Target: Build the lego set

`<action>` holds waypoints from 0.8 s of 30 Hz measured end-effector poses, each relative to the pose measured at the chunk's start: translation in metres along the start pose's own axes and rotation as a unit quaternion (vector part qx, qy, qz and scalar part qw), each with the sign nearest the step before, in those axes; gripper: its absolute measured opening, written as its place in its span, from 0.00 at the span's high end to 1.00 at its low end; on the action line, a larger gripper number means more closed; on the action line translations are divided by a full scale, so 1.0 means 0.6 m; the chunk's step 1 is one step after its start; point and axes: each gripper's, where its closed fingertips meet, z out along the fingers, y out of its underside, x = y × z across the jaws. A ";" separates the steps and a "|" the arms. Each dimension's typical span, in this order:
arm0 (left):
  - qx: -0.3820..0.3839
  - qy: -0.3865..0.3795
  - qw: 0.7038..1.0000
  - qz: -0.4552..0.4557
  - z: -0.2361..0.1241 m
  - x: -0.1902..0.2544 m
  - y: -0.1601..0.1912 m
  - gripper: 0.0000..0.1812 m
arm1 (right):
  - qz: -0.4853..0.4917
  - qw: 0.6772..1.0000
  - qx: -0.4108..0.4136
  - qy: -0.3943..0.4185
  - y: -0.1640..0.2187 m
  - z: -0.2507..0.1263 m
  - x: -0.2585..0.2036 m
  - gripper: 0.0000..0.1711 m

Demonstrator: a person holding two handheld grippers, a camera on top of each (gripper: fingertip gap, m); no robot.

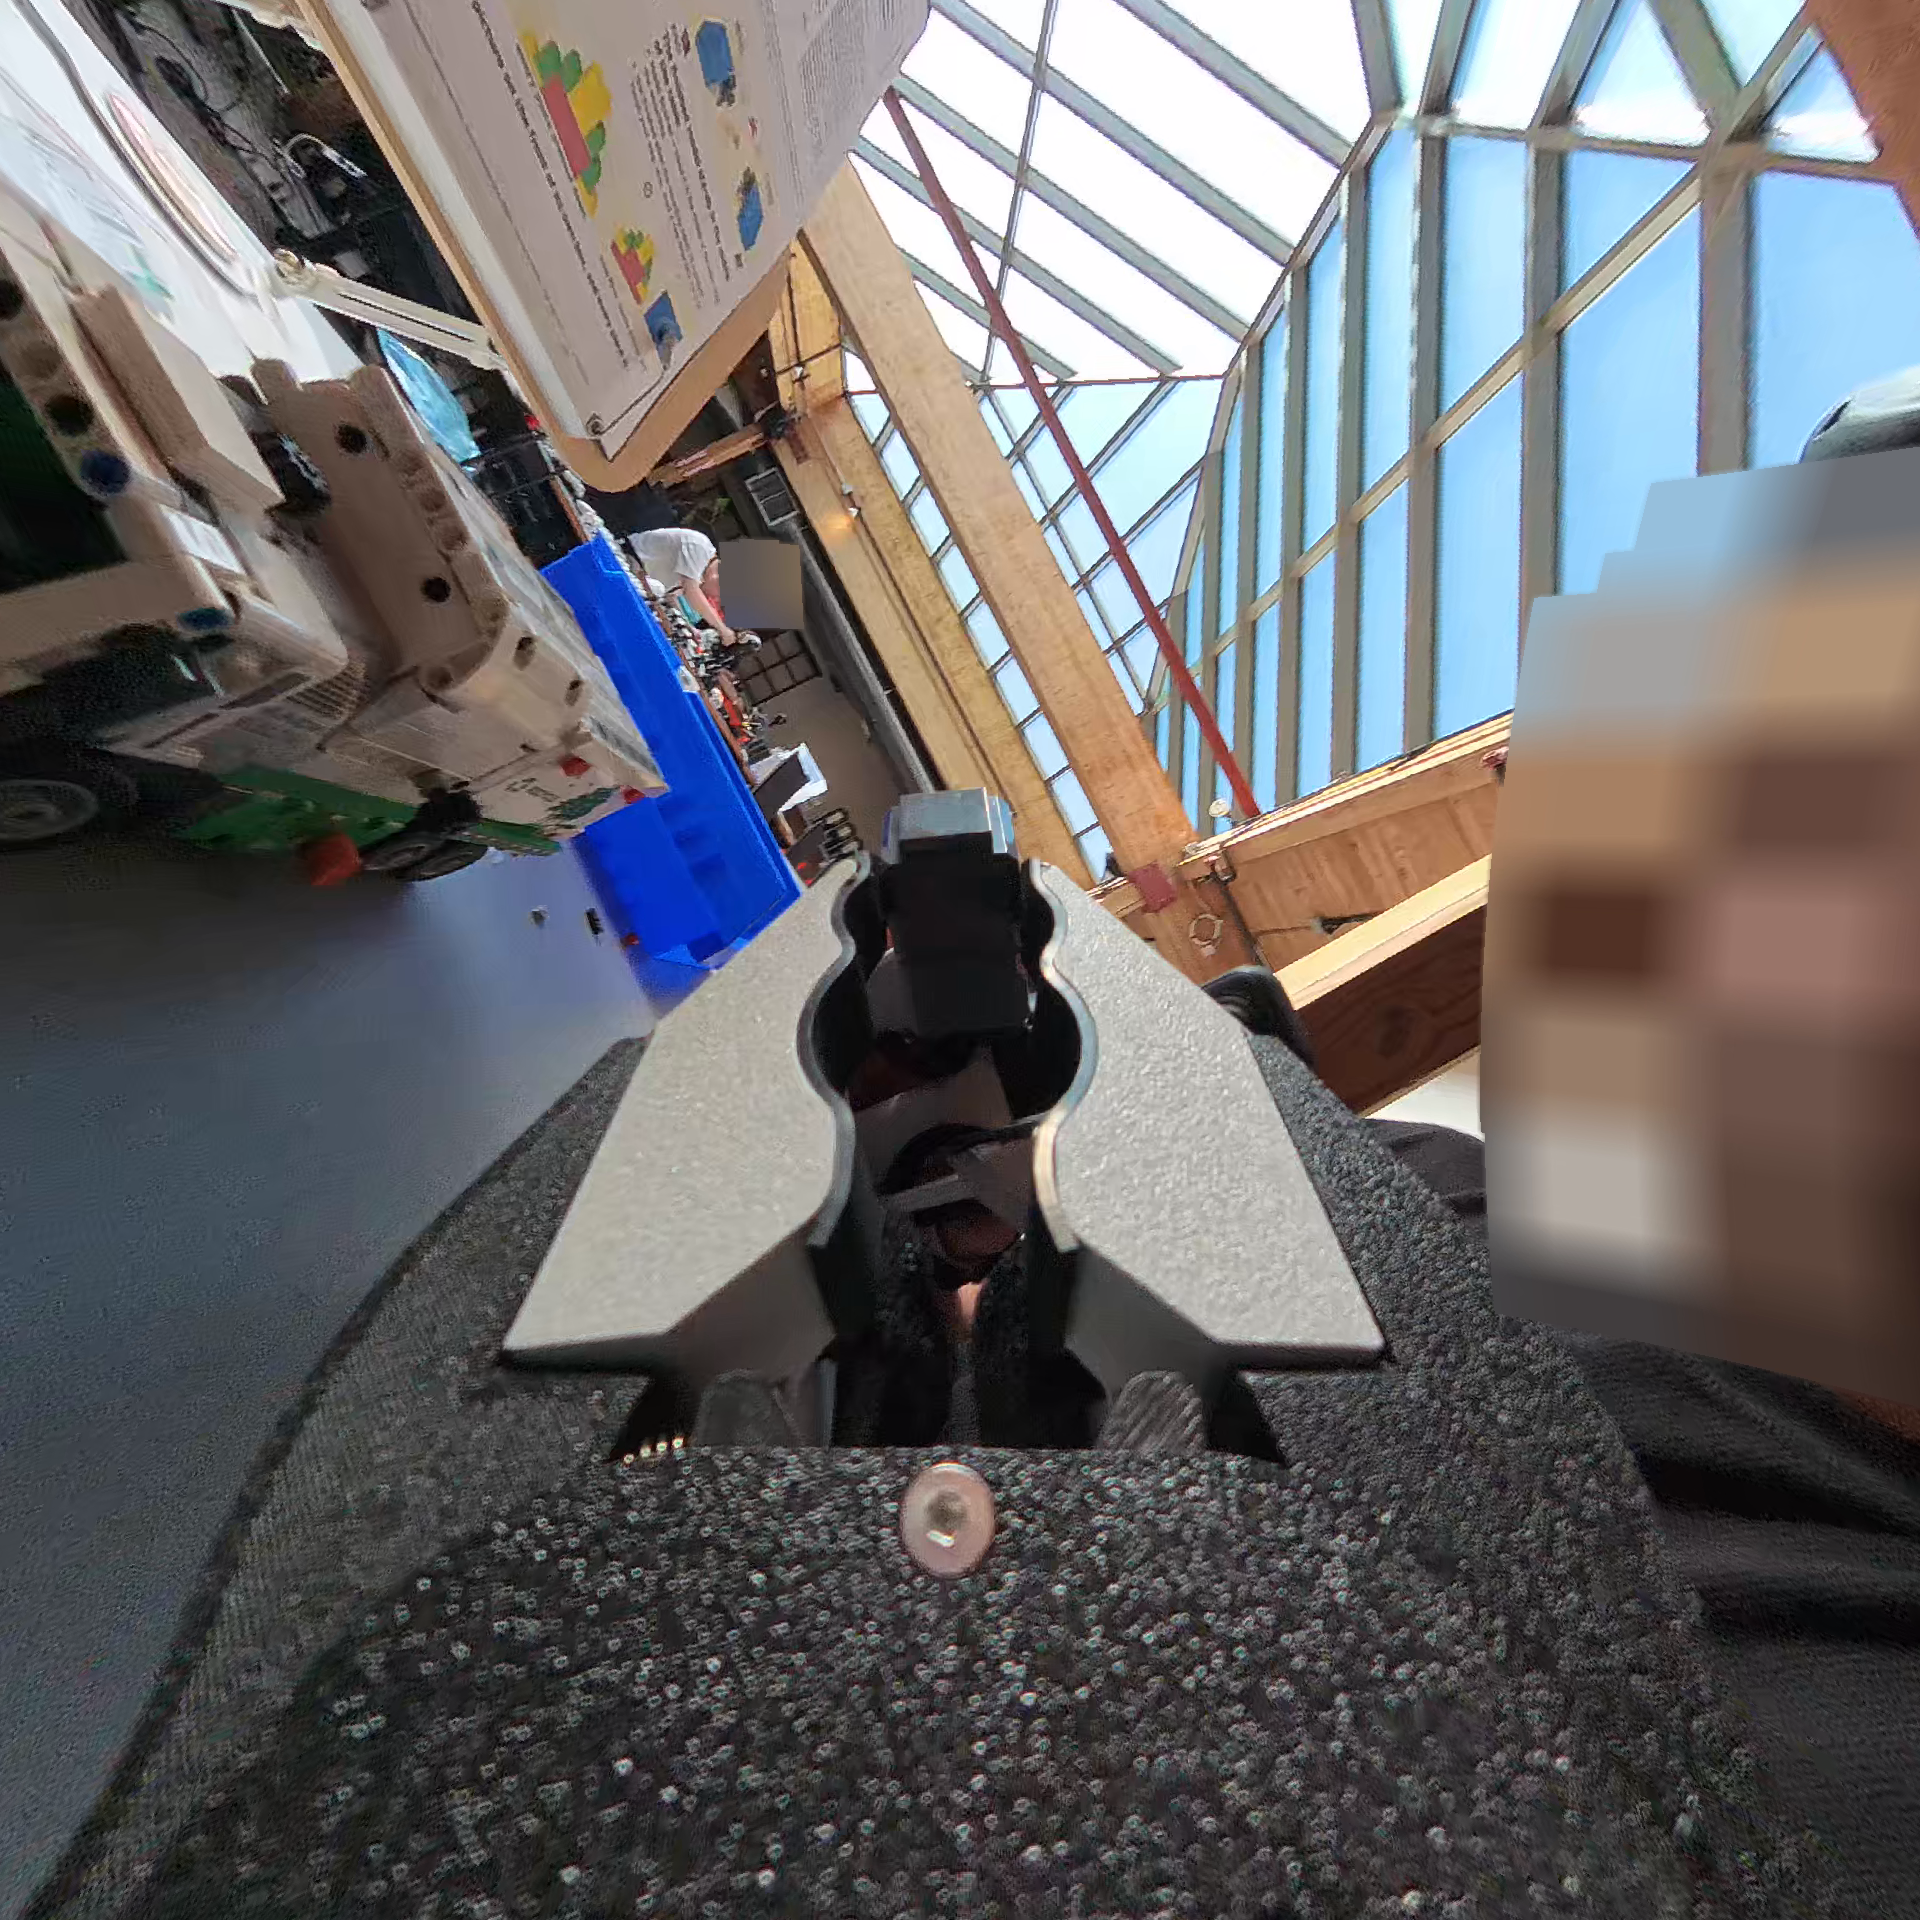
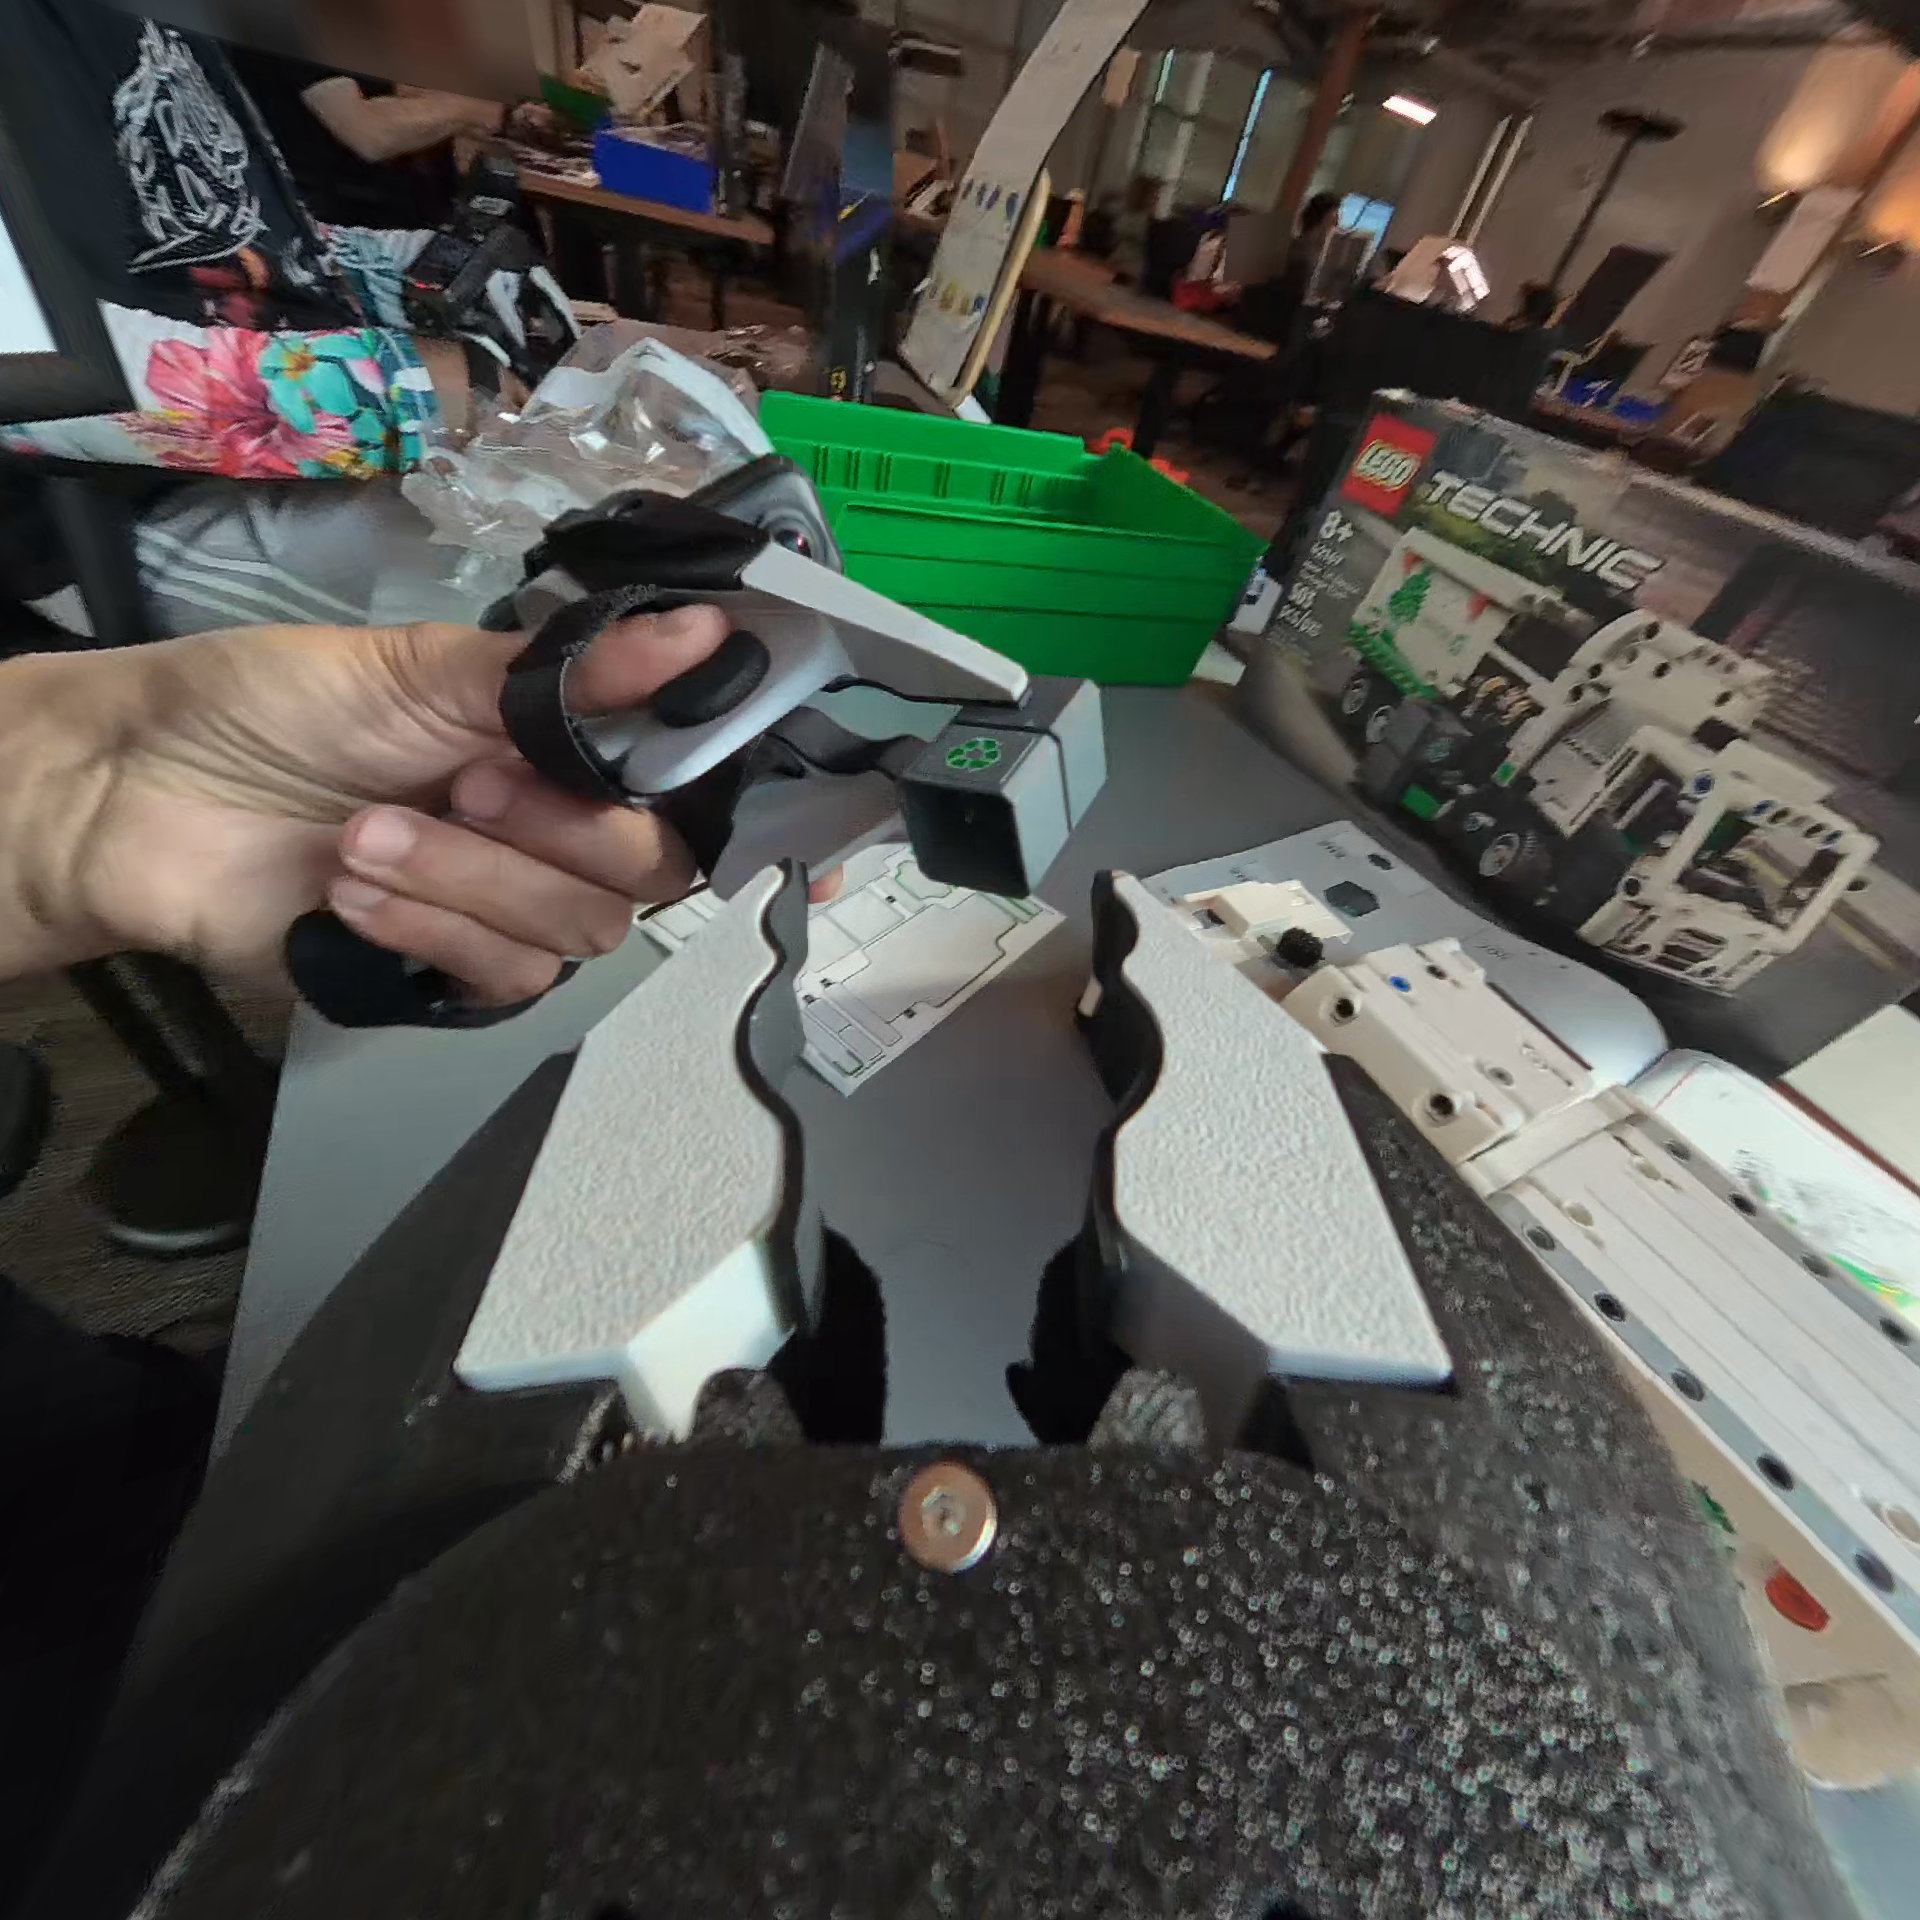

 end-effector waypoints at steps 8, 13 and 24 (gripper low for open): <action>0.006 0.079 0.994 -0.077 0.035 0.031 0.028 0.87 | -0.055 0.990 0.077 0.102 -0.037 -0.034 0.027 0.84; -0.076 0.095 0.992 -0.033 0.026 0.030 0.049 0.86 | -0.077 0.995 0.049 -0.029 -0.029 -0.045 0.011 0.85; -0.274 -0.065 0.874 0.396 0.002 -0.040 0.068 0.79 | 0.048 0.947 -0.158 -0.274 0.073 -0.063 0.050 0.85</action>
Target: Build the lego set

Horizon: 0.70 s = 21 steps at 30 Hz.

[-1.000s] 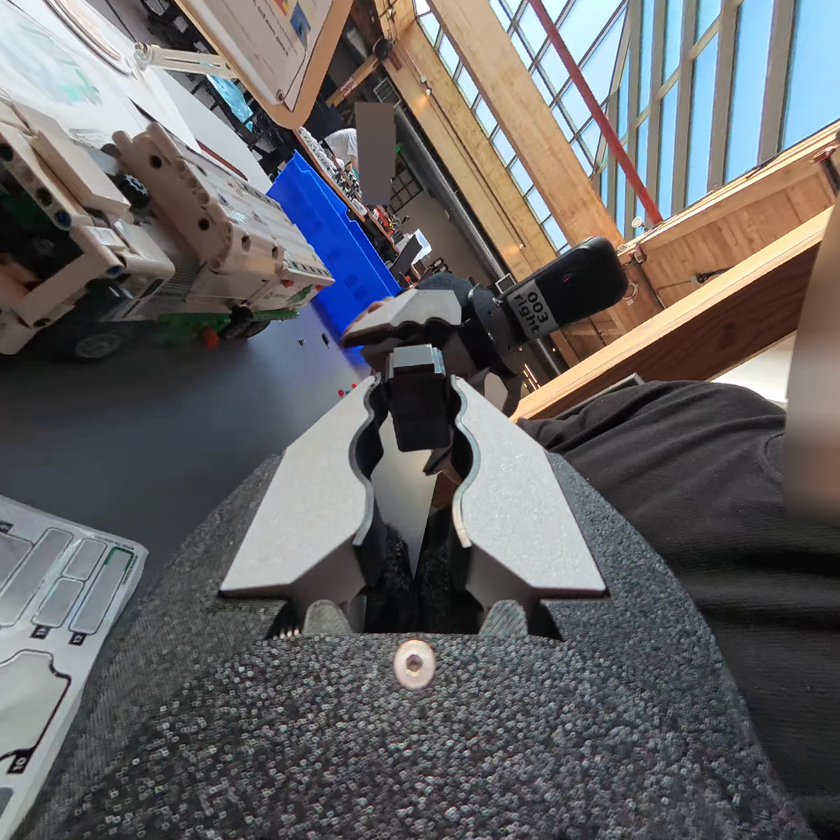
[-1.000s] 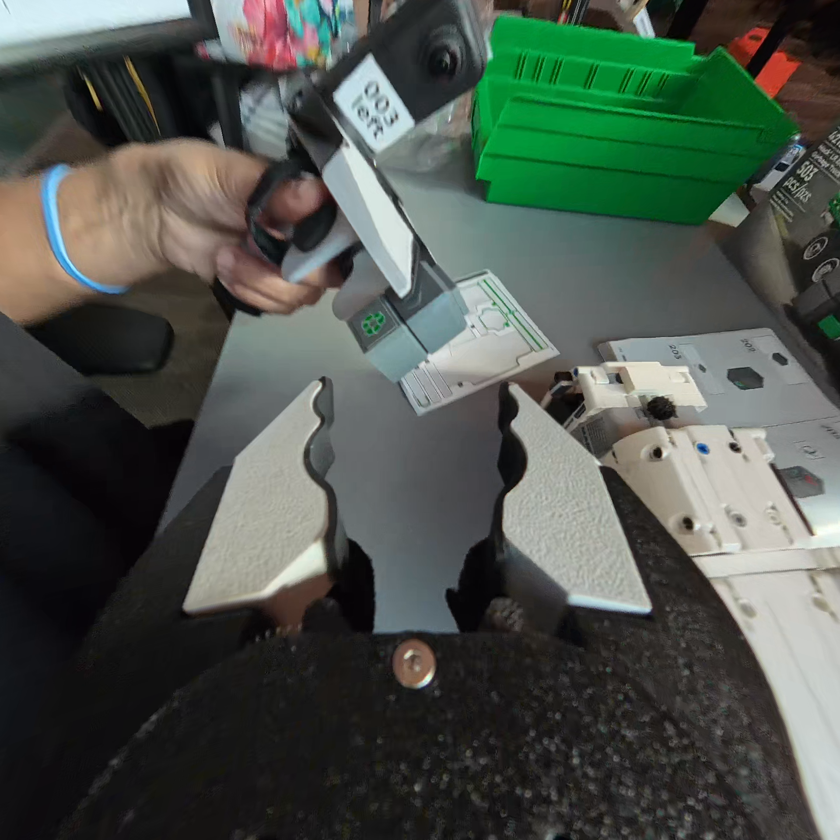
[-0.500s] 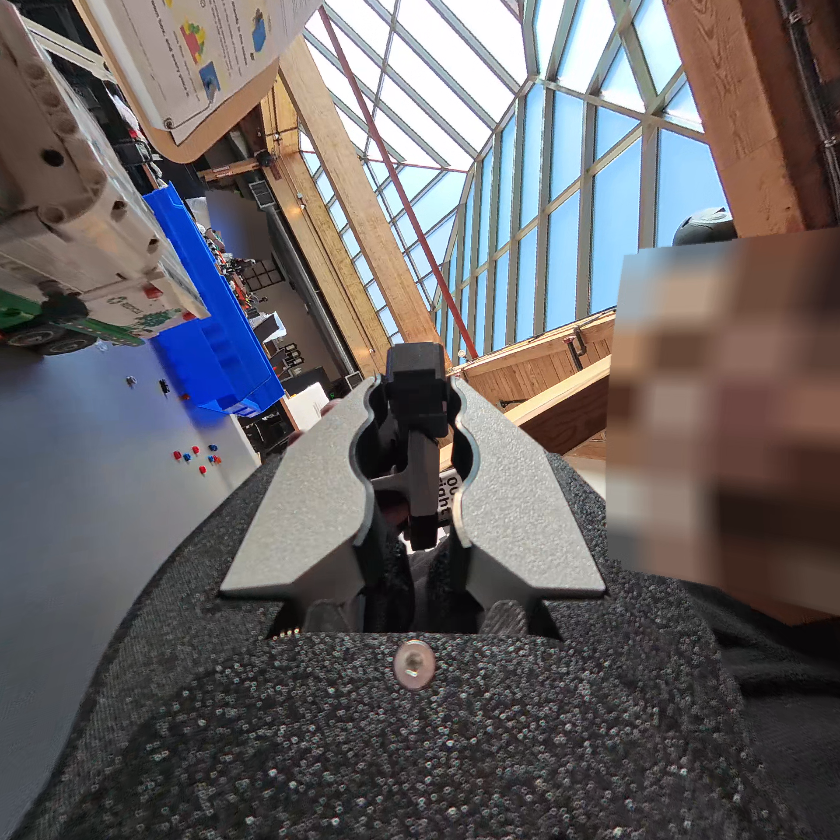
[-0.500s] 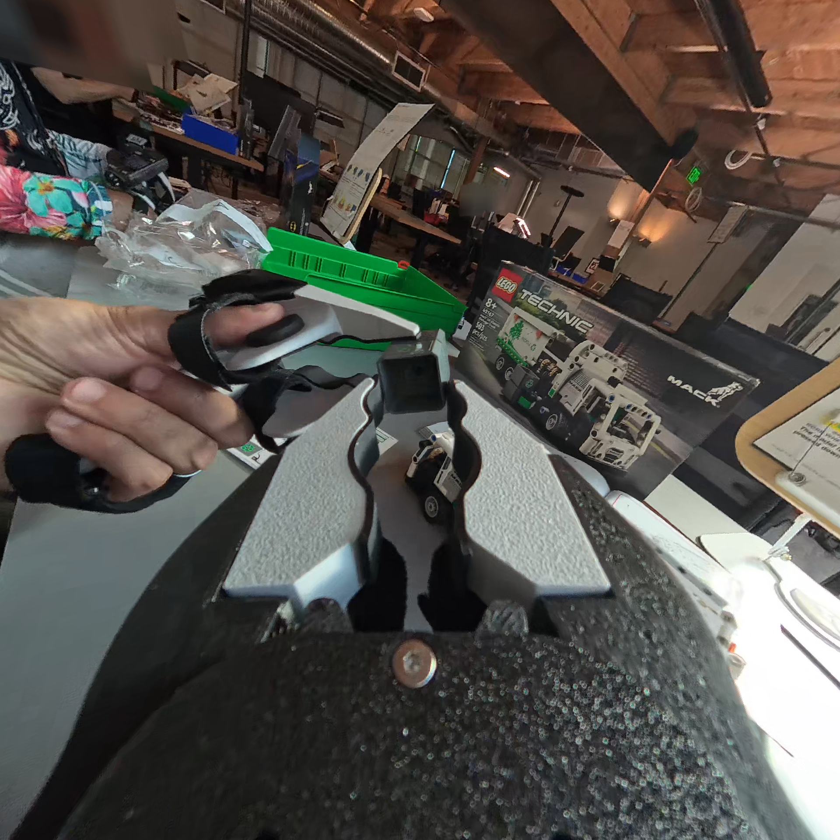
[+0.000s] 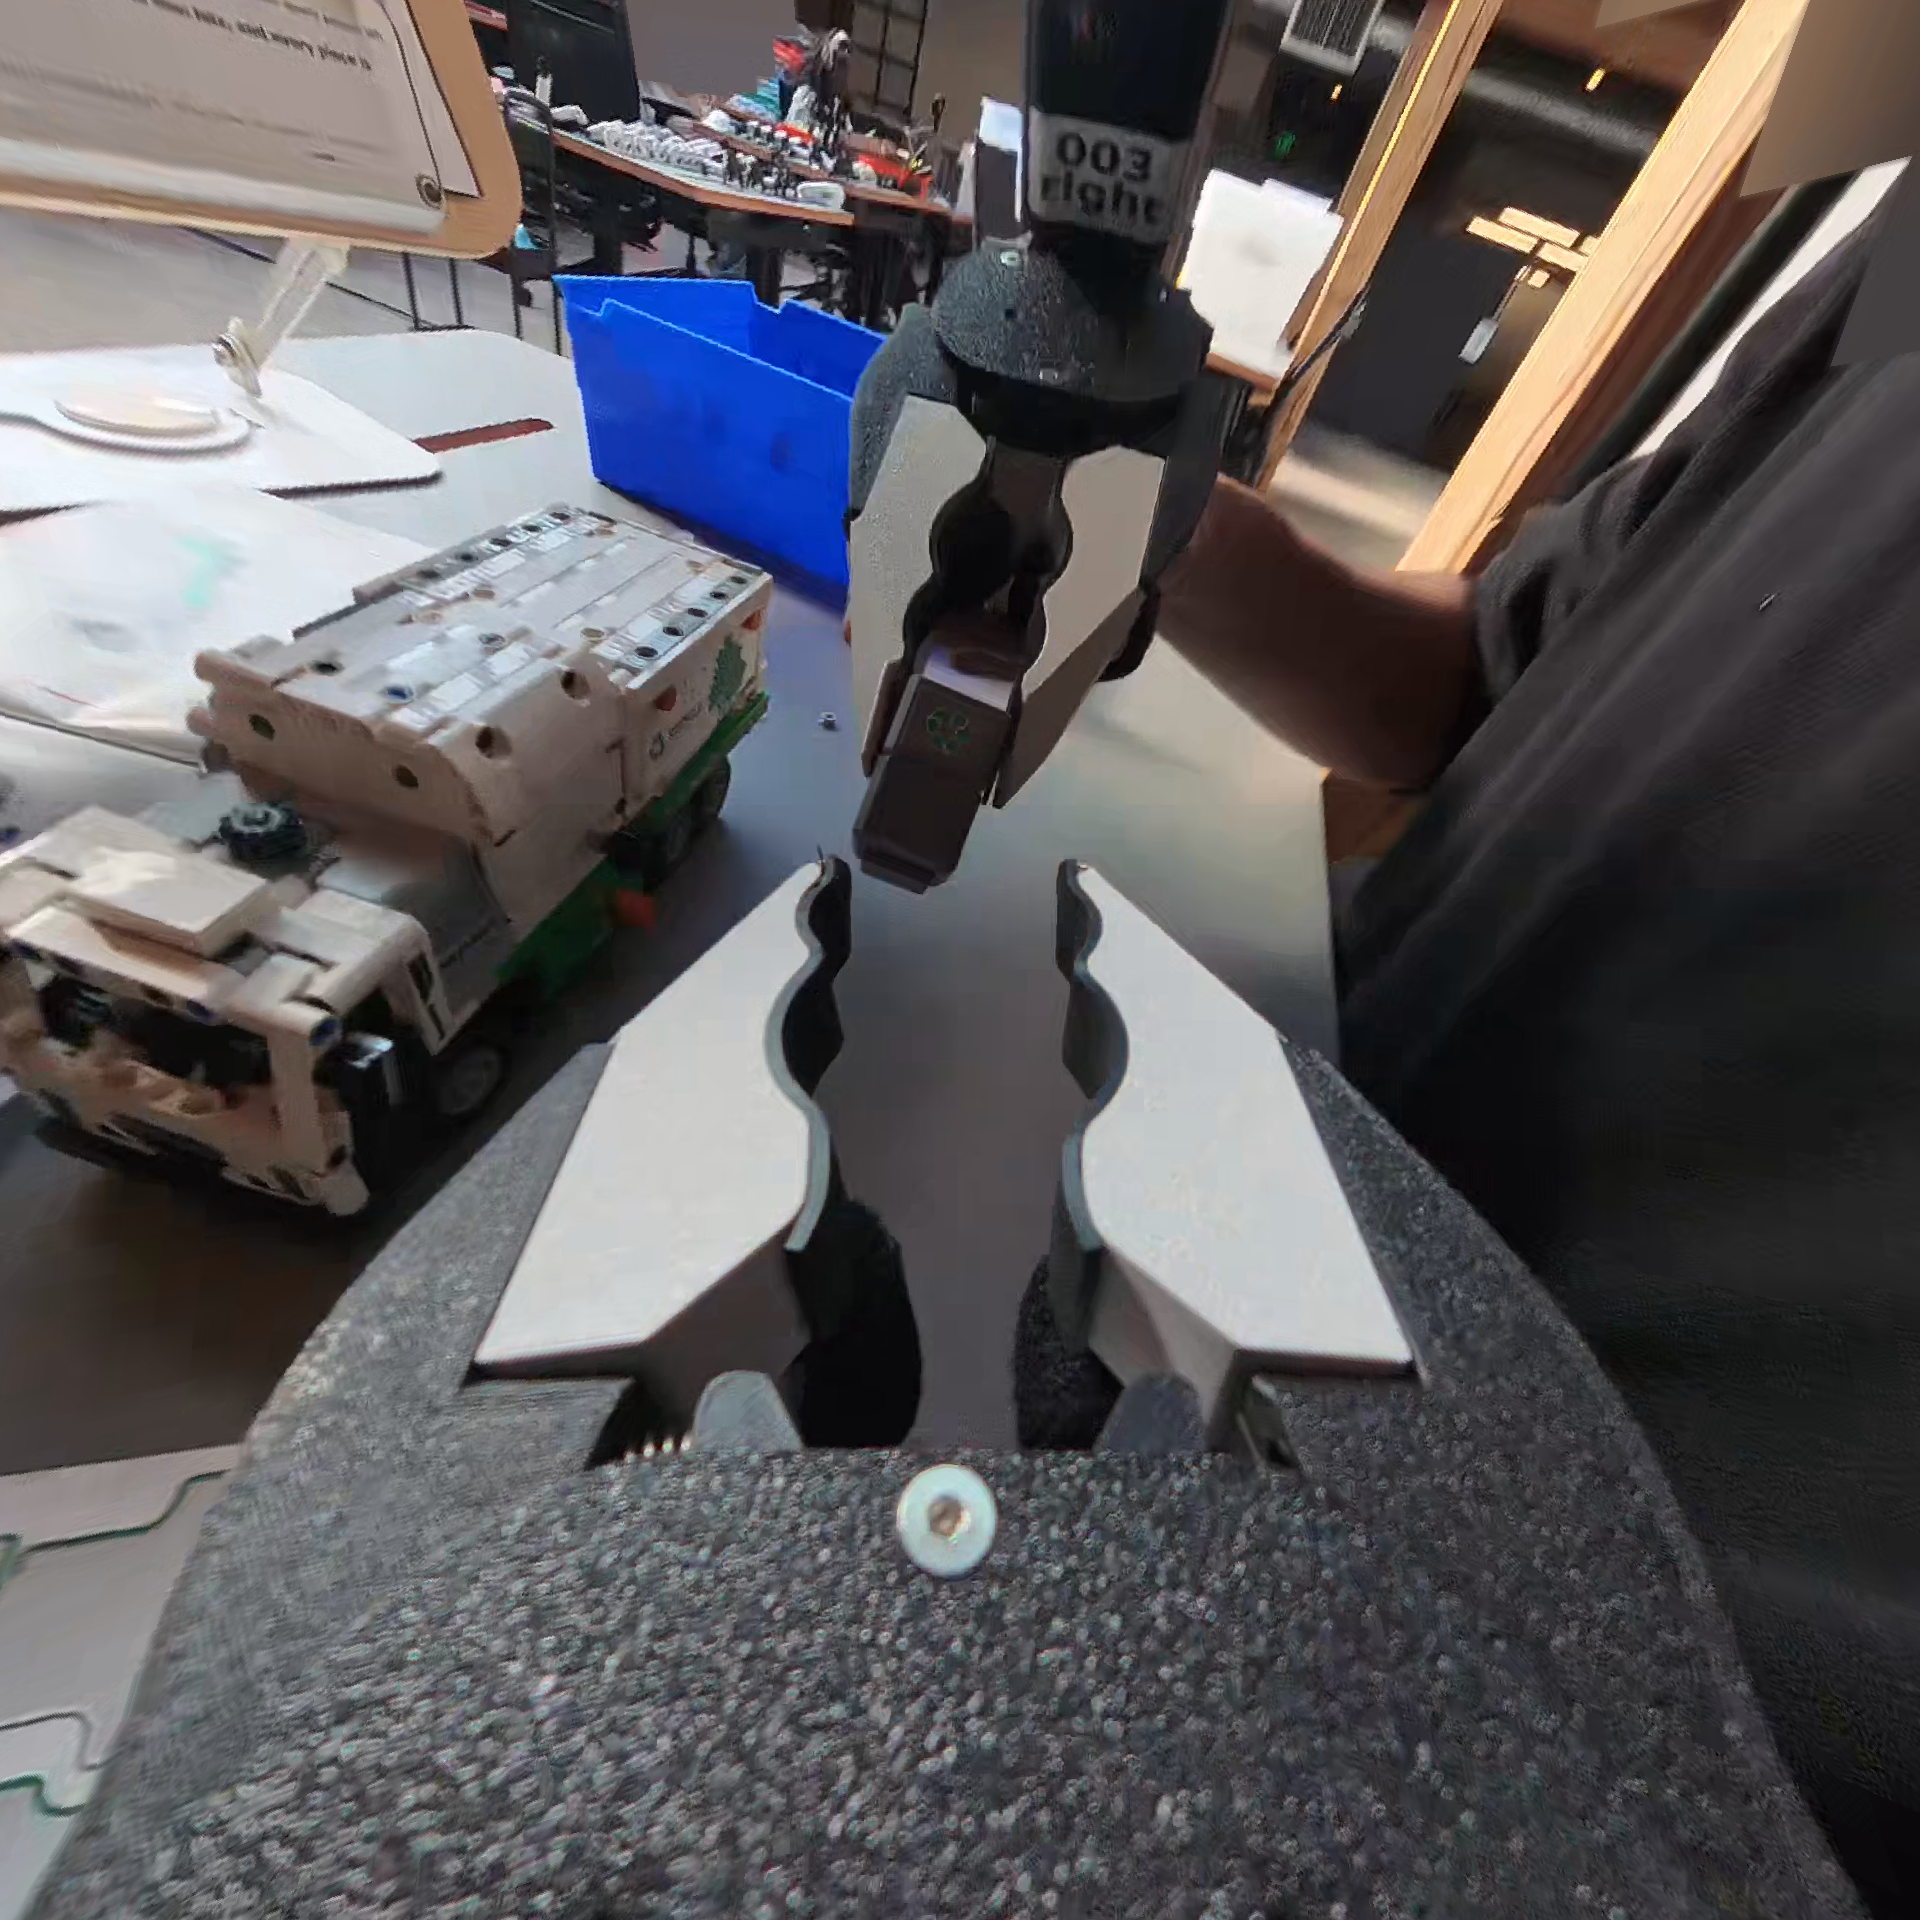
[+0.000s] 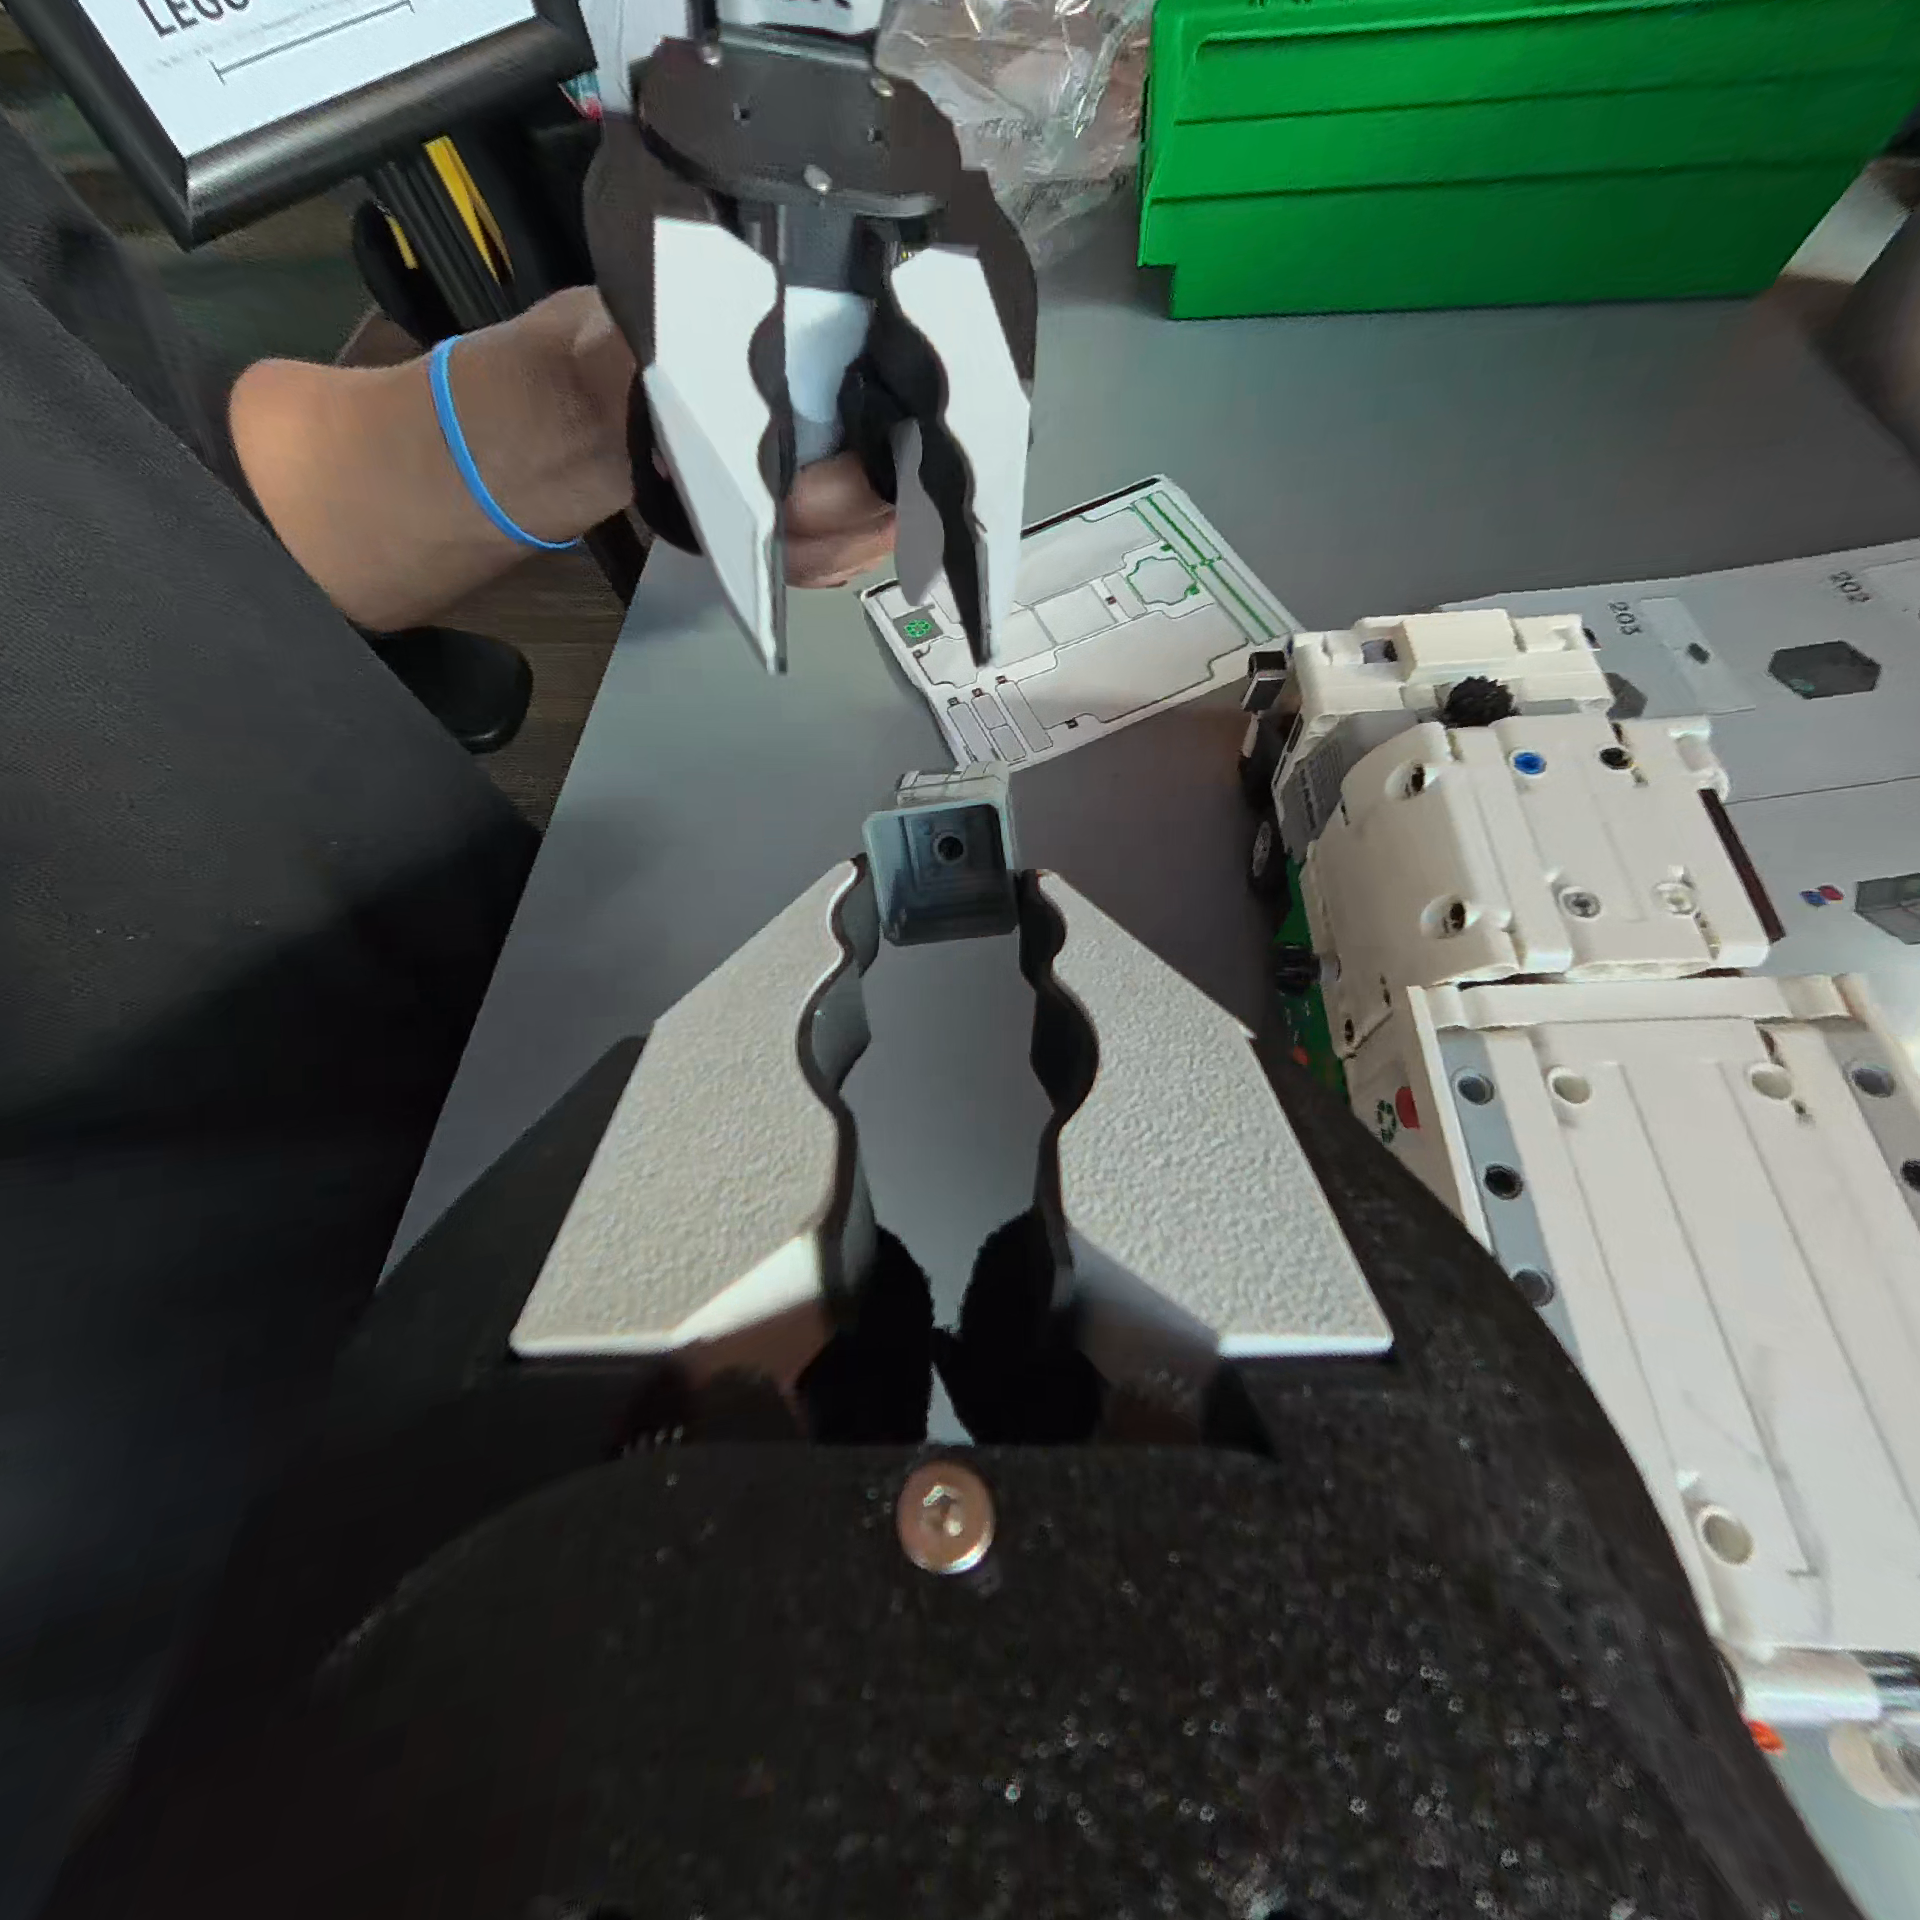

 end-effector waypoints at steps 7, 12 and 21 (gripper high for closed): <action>-0.121 -0.061 0.981 0.139 0.066 -0.002 0.042 0.76 | -0.065 0.996 -0.049 -0.039 0.018 0.012 -0.016 0.85; -0.178 -0.075 0.964 0.183 0.082 -0.012 0.063 0.86 | -0.073 0.993 -0.080 -0.050 0.034 0.018 -0.017 0.85; -0.117 -0.279 0.938 0.167 0.095 -0.075 0.056 0.86 | 0.128 0.984 0.076 0.095 0.023 0.008 0.034 0.69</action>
